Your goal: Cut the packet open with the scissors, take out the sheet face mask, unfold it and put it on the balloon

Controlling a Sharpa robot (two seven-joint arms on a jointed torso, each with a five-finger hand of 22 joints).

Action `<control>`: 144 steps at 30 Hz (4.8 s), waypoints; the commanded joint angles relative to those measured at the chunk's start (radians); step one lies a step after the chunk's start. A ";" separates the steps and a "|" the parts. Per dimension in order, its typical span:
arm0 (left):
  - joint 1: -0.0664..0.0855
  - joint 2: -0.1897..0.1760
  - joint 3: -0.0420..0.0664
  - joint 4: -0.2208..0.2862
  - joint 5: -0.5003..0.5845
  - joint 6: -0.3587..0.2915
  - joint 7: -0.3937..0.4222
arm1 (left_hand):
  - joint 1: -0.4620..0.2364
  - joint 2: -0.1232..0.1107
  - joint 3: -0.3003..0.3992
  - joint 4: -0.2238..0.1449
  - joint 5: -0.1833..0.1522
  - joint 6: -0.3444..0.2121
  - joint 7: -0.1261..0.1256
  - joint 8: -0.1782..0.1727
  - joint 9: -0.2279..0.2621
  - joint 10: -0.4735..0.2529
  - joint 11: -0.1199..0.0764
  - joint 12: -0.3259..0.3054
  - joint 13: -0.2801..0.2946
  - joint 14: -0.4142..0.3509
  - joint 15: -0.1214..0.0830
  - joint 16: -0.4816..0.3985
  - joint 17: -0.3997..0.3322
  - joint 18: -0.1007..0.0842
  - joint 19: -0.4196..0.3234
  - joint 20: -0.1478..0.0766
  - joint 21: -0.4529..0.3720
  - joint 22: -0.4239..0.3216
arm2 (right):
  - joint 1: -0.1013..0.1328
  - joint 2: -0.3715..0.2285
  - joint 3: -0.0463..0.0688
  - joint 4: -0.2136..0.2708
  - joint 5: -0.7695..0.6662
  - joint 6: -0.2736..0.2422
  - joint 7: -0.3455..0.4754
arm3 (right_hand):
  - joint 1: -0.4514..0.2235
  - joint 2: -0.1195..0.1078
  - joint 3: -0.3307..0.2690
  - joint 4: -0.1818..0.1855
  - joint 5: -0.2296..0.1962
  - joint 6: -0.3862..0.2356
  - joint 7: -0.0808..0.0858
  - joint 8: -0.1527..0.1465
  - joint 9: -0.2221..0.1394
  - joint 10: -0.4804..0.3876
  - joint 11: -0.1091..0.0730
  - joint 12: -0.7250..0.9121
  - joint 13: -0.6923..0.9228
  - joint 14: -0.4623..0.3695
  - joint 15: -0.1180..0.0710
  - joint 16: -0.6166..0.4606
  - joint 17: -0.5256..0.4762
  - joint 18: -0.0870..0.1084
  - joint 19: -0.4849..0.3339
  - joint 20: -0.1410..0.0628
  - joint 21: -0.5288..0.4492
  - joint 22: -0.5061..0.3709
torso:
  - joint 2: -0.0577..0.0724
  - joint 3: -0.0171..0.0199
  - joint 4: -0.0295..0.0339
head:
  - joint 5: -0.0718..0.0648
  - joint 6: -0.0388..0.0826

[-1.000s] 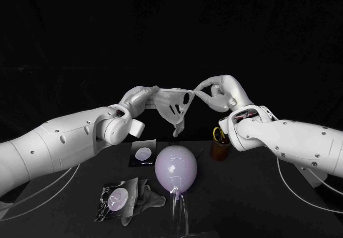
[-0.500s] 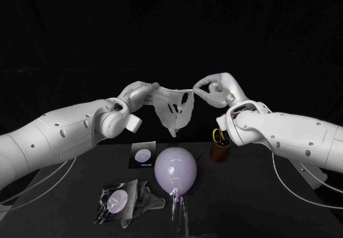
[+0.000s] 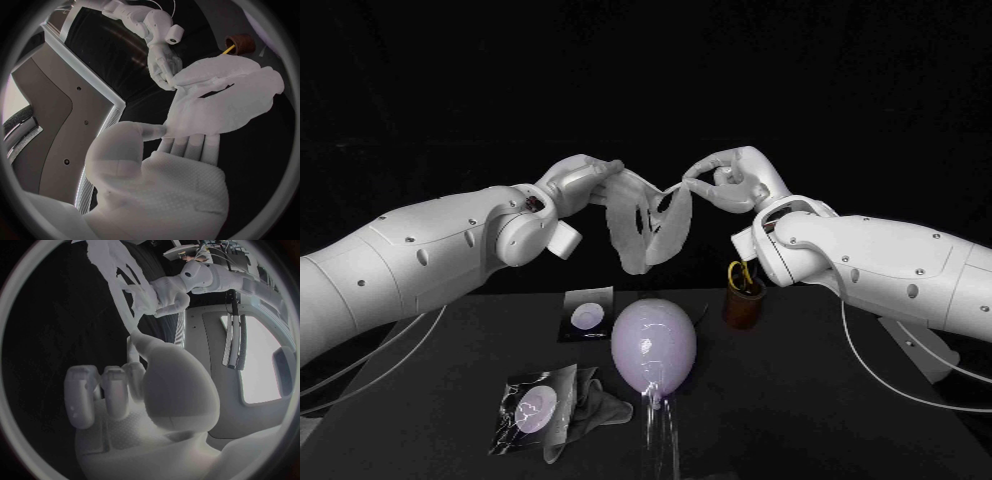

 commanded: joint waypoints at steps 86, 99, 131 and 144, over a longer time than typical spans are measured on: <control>0.083 -0.008 0.000 0.023 0.136 0.255 -0.243 | 0.098 -0.002 -0.046 0.034 0.004 0.028 -0.006 -0.003 0.017 0.036 -0.014 0.000 0.000 0.040 -0.021 0.013 0.009 0.019 0.234 -0.060 0.097 0.013 | -0.152 0.004 -0.025 -0.095 0.380 0.343 0.050 | 0.000 -0.046 0.001 0.015 0.009 -0.285 0.173 -0.195 -0.062 -0.438 0.192 -1.343 -1.047 -0.588 0.212 -1.279 -0.715 0.137 -0.625 0.177 -1.332 -0.473 | 0.001 -0.0003 -0.0012 | -0.023 -0.021; 0.083 -0.012 0.000 0.026 0.136 0.255 -0.244 | 0.098 -0.002 -0.046 0.034 0.004 0.028 -0.006 -0.003 0.017 0.035 -0.014 0.000 0.000 0.041 -0.021 0.013 0.010 0.018 0.237 -0.060 0.098 0.013 | -0.194 0.008 -0.026 -0.052 0.337 0.365 0.064 | -0.002 -0.098 -0.212 -0.028 0.007 -0.483 0.209 -0.268 -0.104 -0.641 0.235 -1.343 -1.213 -0.909 0.274 -1.504 -0.960 0.098 -0.924 0.248 -1.473 -0.763 | 0.000 -0.0002 0.0006 | -0.025 -0.019; 0.083 -0.017 -0.001 0.040 0.136 0.265 -0.249 | 0.098 -0.002 -0.046 0.034 0.004 0.028 -0.006 -0.003 0.017 0.035 -0.014 0.000 0.000 0.041 -0.021 0.013 0.010 0.018 0.240 -0.061 0.098 0.013 | -0.194 0.068 -0.024 -0.059 0.391 0.335 0.140 | 0.041 0.056 -0.306 -0.023 0.006 -0.287 0.151 -0.185 -0.047 -0.476 0.223 -1.328 -1.242 -0.674 0.265 -1.465 -0.968 0.128 -0.913 0.250 -1.474 -0.927 | 0.001 -0.0007 0.0002 | -0.020 -0.022; 0.083 -0.018 -0.001 0.042 0.142 0.268 -0.249 | 0.098 -0.002 -0.046 0.034 0.004 0.028 -0.006 -0.003 0.017 0.035 -0.014 0.000 0.000 0.041 -0.022 0.013 0.010 0.018 0.242 -0.061 0.099 0.013 | -0.187 0.071 -0.021 -0.051 0.437 0.284 0.163 | 0.092 0.100 -0.253 -0.024 0.006 -0.192 0.145 -0.160 -0.057 -0.359 0.177 -1.312 -1.240 -0.551 0.228 -1.412 -0.968 0.164 -0.815 0.247 -1.455 -0.933 | 0.000 -0.0001 -0.0004 | -0.021 -0.023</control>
